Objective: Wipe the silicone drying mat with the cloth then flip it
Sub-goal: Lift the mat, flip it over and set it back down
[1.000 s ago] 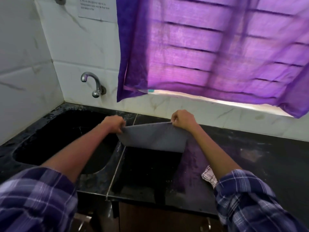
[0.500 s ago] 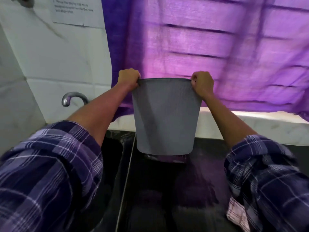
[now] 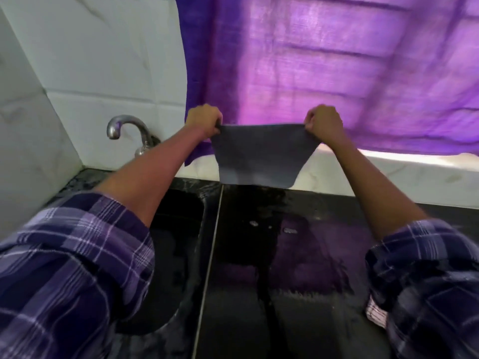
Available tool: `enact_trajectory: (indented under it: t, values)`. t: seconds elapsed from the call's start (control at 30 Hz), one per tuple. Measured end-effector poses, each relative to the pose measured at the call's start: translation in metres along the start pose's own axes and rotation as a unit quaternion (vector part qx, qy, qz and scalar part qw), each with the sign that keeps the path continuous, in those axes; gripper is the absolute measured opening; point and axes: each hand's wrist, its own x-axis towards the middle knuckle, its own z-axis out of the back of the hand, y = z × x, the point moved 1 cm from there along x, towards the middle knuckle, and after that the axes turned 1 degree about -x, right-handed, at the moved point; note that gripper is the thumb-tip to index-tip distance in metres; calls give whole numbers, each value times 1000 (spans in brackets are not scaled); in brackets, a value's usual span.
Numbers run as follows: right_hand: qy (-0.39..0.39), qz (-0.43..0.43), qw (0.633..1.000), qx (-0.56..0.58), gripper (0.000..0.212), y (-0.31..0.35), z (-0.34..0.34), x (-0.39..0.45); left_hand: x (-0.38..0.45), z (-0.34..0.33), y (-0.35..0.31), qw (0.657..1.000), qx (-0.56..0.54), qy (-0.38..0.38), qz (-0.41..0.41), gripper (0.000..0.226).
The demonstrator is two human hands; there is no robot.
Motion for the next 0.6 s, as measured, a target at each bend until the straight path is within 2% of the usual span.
enact_trajectory:
  t: [0.3, 0.43, 0.6]
  values:
    - [221, -30, 973, -64, 26, -28, -54, -163, -154, -98, -29, 984, -12, 176, -12, 26]
    - [259, -37, 961, -92, 25, -43, -77, -227, -212, -135, -40, 976, -12, 216, -3, 25]
    - [297, -31, 949, -99, 24, -52, -88, -275, -262, -166, -51, 973, 38, 225, -19, 26]
